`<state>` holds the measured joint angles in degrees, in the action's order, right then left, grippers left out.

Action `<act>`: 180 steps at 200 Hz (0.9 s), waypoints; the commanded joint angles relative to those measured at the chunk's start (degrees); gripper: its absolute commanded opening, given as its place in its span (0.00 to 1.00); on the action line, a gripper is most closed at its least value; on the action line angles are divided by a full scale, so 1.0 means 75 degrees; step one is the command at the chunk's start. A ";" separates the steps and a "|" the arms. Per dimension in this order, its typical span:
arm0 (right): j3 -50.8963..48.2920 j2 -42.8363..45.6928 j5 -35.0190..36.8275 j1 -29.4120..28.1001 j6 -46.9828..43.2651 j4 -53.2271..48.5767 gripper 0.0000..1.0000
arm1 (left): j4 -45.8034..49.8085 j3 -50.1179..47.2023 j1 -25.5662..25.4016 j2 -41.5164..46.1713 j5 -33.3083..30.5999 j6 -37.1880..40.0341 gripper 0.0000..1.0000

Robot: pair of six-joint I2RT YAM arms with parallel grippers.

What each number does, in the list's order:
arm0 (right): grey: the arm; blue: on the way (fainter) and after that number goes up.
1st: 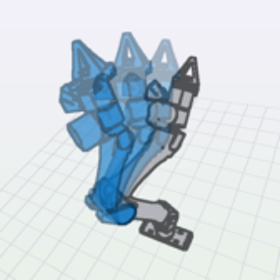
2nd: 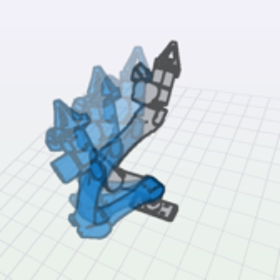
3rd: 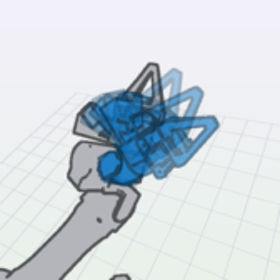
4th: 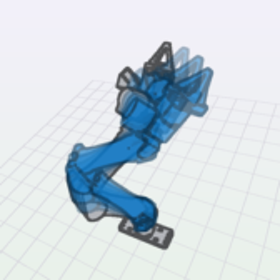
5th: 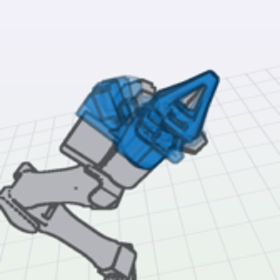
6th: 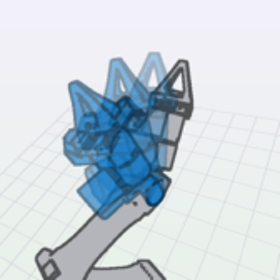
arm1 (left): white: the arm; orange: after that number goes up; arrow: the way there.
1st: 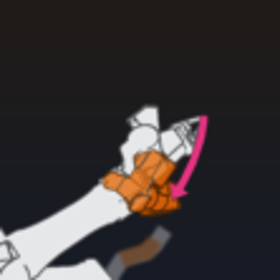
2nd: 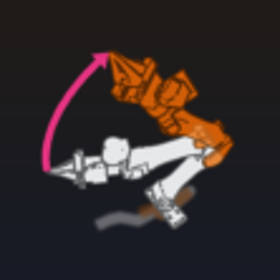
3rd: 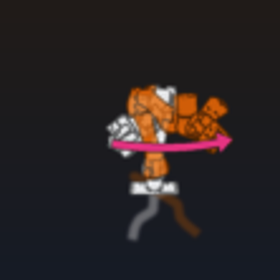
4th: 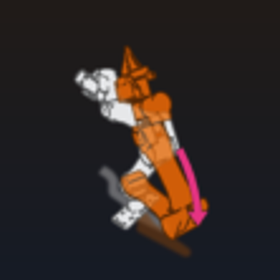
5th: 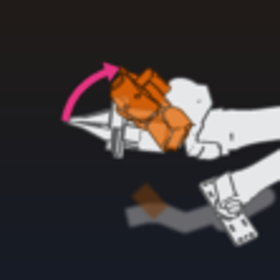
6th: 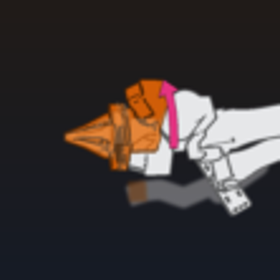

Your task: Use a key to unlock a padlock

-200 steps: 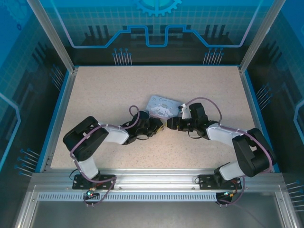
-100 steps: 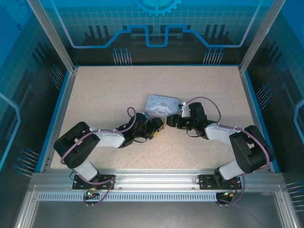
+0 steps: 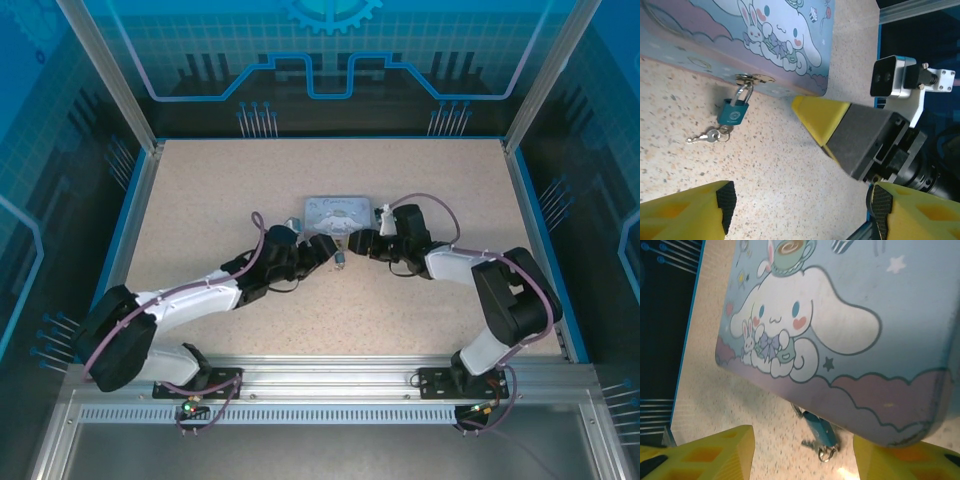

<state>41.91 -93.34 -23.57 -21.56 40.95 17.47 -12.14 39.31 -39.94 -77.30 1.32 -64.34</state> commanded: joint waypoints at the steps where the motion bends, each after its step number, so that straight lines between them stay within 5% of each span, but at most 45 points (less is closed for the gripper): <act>1: 0.0473 -0.0241 -0.0022 0.0241 0.0007 -0.0084 0.54 | 0.0643 0.0202 0.0146 0.0202 -0.0170 0.0409 0.74; 94: -0.0312 0.0715 -0.0085 0.0285 -0.0195 -0.0408 0.53 | 0.1385 0.0901 0.1453 0.0084 0.0035 0.1235 0.77; 180: -0.0324 -0.0471 -0.0026 -0.0383 -0.0253 0.0698 0.44 | 0.2082 0.2214 0.2233 -0.0975 0.0364 0.2263 0.81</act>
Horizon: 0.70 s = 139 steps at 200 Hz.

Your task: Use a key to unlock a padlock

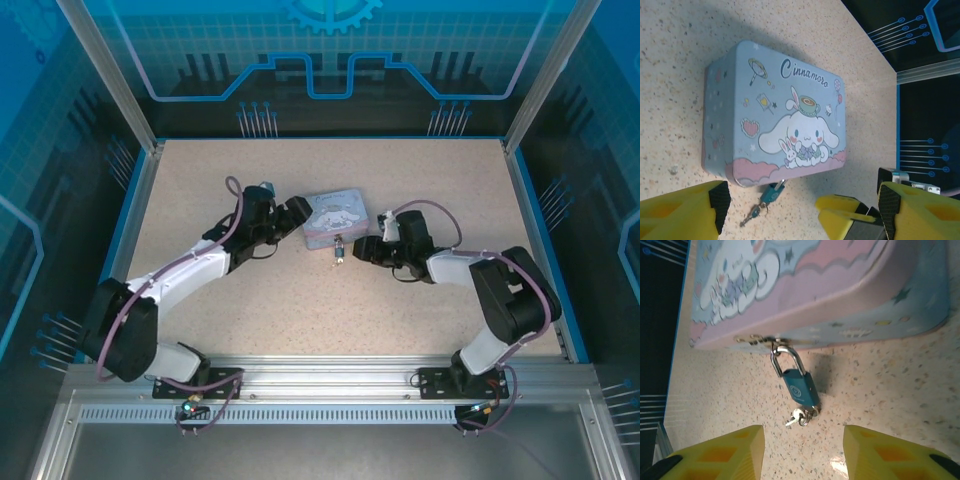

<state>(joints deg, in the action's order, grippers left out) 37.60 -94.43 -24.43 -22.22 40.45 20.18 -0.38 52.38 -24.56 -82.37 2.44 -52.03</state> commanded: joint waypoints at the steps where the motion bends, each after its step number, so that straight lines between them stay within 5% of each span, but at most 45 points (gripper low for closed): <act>1: 0.0255 -0.0336 0.0096 -0.0301 -0.0188 0.0334 0.44 | 0.0528 0.0488 0.0187 -0.0312 0.0209 0.0639 0.81; 79: 0.0379 -0.1186 0.0432 -0.0543 -0.0330 0.1072 0.41 | 0.1597 0.1635 0.0462 -0.1498 0.0088 0.1763 0.98; 139: 0.0480 -0.1557 0.0178 -0.0565 -0.0479 0.1445 0.39 | 0.1636 0.1951 0.0462 -0.2191 0.0110 0.1854 0.99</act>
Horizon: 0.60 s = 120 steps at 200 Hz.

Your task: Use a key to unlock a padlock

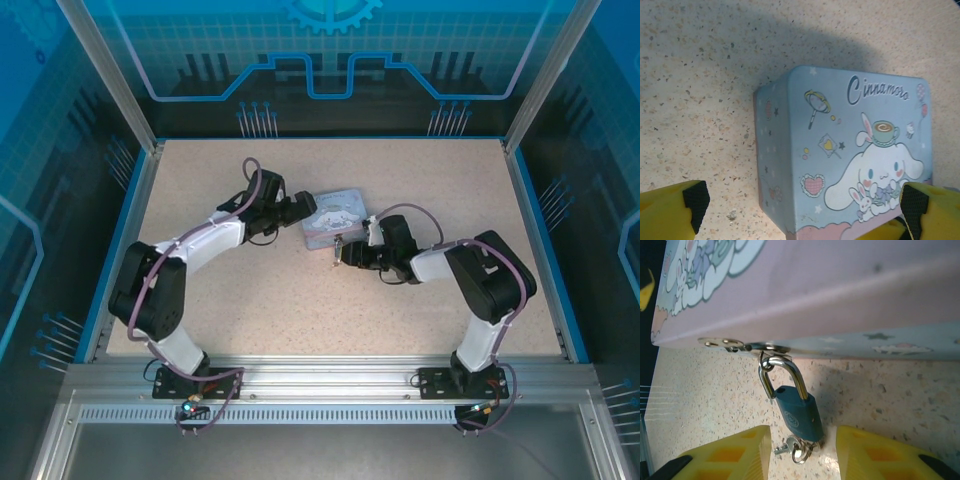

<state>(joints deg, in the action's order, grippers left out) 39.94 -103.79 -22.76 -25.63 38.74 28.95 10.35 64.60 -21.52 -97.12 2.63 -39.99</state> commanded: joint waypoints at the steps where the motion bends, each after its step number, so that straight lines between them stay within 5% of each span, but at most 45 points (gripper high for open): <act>1: 0.0169 -0.0314 -0.0051 -0.0110 -0.0253 0.0283 0.39 | 0.0204 0.0325 0.0057 -0.0235 0.0083 0.0247 0.99; 120: 0.0285 -0.0551 -0.0272 -0.0325 -0.0662 0.0289 0.34 | -0.0096 0.0139 0.0057 -0.0456 0.0271 0.0040 0.99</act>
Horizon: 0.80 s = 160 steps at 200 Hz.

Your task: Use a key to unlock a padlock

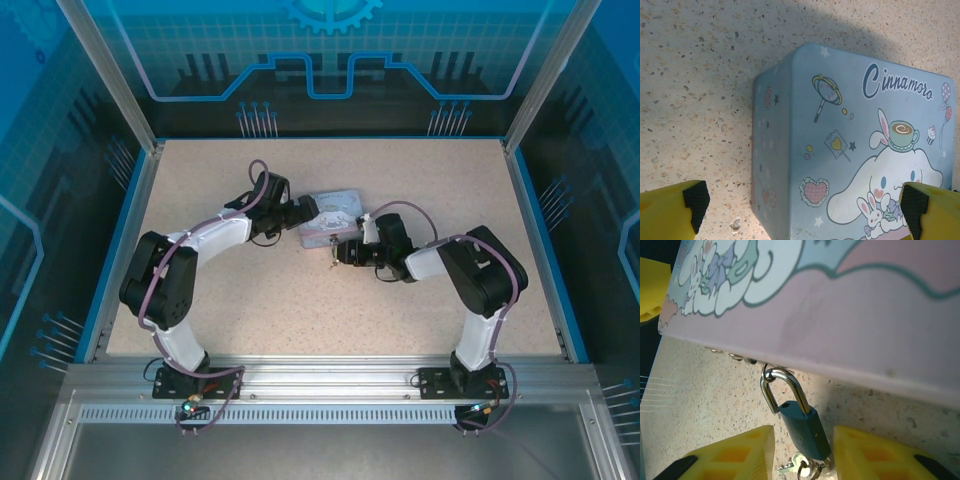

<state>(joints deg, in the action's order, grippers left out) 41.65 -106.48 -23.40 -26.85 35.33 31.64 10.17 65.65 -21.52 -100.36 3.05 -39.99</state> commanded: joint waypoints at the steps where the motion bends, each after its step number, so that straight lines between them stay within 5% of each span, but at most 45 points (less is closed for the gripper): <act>1: 0.0059 -0.0187 -0.0186 -0.0166 -0.0209 -0.0070 0.34 | -0.0076 0.0000 0.0057 -0.0025 0.0215 0.0043 0.99; 160: 0.0066 0.0297 0.1311 -0.0716 -0.0771 -0.0697 0.34 | -0.0477 -0.0269 0.0058 -0.0139 0.0478 -0.0189 0.99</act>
<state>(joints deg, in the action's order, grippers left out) 42.11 -105.36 -16.27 -31.55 30.72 28.75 7.40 64.34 -21.52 -100.38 5.06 -40.56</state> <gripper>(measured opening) 0.337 0.988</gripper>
